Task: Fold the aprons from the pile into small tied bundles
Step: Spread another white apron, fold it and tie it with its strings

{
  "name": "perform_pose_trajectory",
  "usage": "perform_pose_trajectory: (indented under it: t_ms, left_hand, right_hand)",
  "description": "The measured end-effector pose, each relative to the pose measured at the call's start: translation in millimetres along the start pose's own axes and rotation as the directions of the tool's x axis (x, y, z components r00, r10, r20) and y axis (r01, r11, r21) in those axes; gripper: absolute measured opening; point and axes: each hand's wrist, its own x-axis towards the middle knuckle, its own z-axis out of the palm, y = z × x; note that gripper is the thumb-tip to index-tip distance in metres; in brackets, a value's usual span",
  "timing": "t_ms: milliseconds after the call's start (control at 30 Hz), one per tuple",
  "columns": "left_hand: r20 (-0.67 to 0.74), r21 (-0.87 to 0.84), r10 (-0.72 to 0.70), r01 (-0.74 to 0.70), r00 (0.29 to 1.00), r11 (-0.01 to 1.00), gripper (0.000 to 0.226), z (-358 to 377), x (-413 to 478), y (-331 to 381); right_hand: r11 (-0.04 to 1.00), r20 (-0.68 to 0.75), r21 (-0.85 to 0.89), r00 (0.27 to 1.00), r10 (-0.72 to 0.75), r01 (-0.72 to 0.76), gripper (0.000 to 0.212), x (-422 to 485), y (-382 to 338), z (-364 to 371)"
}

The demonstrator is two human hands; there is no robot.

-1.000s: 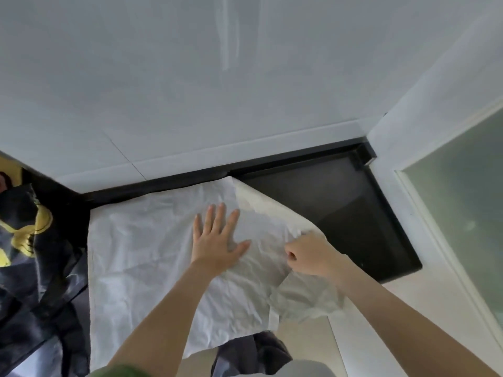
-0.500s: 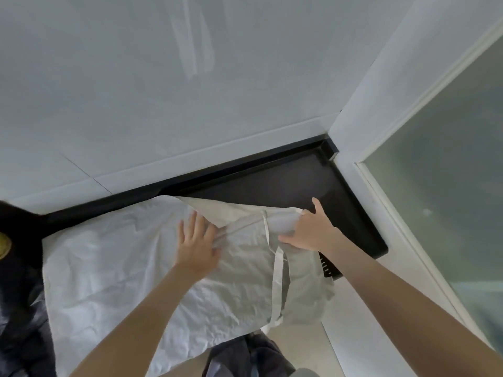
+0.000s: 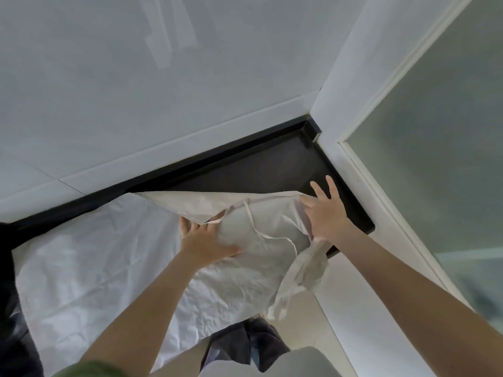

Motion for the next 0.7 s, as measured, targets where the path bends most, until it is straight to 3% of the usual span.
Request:
perform_pose_trajectory:
  t_ms: [167, 367, 467, 567, 633, 700]
  left_hand:
    - [0.026, 0.126, -0.080, 0.076, 0.996, 0.989, 0.125, -4.8, -3.8, -37.7]
    - [-0.035, 0.070, -0.083, 0.086, 0.996, 0.994, 0.124, -1.1, -11.2, -52.2]
    - [-0.078, -0.040, -0.065, 0.062, 0.995, 0.997, 0.117, -3.6, -13.8, -45.0]
    - [-0.124, -0.140, -0.078, 0.061, 0.989, 0.988, 0.100, -6.4, -10.3, -12.3]
    - [-0.198, -0.187, -0.087, 0.049, 0.976, 0.981, 0.074, -8.4, -8.9, 22.3]
    - [-0.186, -0.251, -0.065, 0.017, 0.980, 0.968, 0.072, -11.6, -6.1, 58.6]
  right_hand:
    - [0.995, -0.186, 0.035, 0.978, 0.096, -0.091, 0.045, 0.8, 4.2, 8.2]
    - [0.972, -0.139, 0.105, 0.965, 0.223, -0.209, 0.064, 7.4, 9.8, 12.4]
    - [0.925, -0.108, 0.282, 0.950, 0.294, -0.254, 0.079, 12.7, 14.1, 16.2]
    - [0.685, 0.016, 0.694, 0.956, 0.294, -0.222, 0.081, 16.4, 10.0, 16.0]
    - [0.514, 0.115, 0.826, 0.962, 0.246, -0.230, 0.085, 23.9, 3.5, 14.9]
    - [0.386, 0.139, 0.895, 0.962, 0.235, -0.223, 0.086, 26.6, -1.9, 14.3]
